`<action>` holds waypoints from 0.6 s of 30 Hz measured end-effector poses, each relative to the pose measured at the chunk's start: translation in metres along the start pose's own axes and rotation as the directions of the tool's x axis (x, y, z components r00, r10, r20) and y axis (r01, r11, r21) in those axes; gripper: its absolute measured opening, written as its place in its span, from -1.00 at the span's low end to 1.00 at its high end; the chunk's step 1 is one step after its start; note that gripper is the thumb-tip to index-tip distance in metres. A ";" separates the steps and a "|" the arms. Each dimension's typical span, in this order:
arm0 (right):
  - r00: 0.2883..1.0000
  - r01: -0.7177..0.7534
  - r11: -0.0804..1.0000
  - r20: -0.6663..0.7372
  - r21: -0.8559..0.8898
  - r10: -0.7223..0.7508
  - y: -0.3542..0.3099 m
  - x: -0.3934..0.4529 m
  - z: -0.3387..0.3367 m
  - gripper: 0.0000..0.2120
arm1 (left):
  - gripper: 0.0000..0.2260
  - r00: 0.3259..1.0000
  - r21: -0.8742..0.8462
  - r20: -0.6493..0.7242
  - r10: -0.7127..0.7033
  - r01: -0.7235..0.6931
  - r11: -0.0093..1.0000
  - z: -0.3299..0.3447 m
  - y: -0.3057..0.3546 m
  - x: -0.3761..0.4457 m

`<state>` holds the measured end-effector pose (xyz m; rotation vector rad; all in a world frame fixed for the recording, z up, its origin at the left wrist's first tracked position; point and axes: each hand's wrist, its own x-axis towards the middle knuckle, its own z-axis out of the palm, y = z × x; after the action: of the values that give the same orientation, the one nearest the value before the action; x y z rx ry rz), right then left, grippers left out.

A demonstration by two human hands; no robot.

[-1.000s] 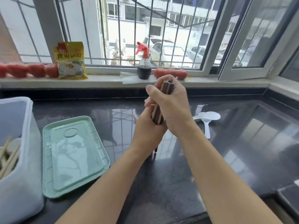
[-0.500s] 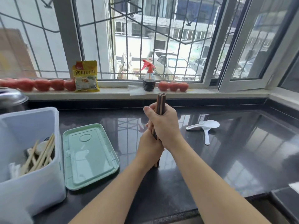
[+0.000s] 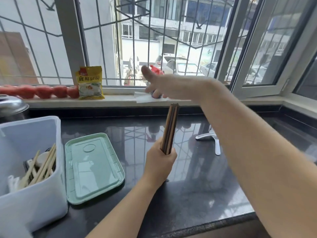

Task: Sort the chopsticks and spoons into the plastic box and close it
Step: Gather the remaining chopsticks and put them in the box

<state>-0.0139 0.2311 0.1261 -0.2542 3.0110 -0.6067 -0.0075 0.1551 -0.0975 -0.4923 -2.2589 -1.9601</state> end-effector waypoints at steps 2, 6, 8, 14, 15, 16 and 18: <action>0.990 -0.057 0.989 0.123 -0.139 0.075 -0.009 -0.002 0.020 -0.15 | -0.81 1.000 0.006 0.000 -0.008 0.008 1.000 0.000 -0.001 0.001; 0.998 0.052 0.982 -0.056 0.184 -0.043 0.003 0.009 0.030 -0.18 | -0.82 0.995 -0.007 0.038 -0.092 0.092 0.996 -0.004 -0.002 -0.003; 0.922 0.244 0.785 -0.388 0.570 -0.005 0.020 0.007 0.028 -0.26 | -0.85 0.991 -0.013 0.039 -0.130 0.131 0.991 -0.007 -0.002 -0.004; 0.941 0.335 0.343 -0.328 0.877 -0.080 0.072 -0.017 0.070 -0.36 | -0.81 0.995 -0.083 0.008 -0.104 0.104 0.991 -0.012 0.001 -0.002; 0.956 0.293 0.392 -0.261 0.872 -0.133 0.076 -0.019 0.090 -0.38 | -0.84 0.995 -0.101 0.010 -0.100 0.100 0.990 -0.011 -0.002 -0.004; 0.969 0.248 0.466 -0.208 0.849 -0.136 0.075 -0.021 0.111 -0.47 | -0.88 0.996 -0.105 0.021 -0.084 0.086 0.991 -0.010 -0.004 -0.008; 0.973 0.170 0.630 -0.230 0.758 0.013 0.065 -0.020 0.152 -0.76 | -0.91 0.998 -0.073 0.035 -0.044 0.046 0.996 -0.009 -0.007 -0.015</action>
<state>0.0096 0.2364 -0.0387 -0.2691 2.5692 -1.9632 0.0035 0.1429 -0.1071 -0.4900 -2.2429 -2.0789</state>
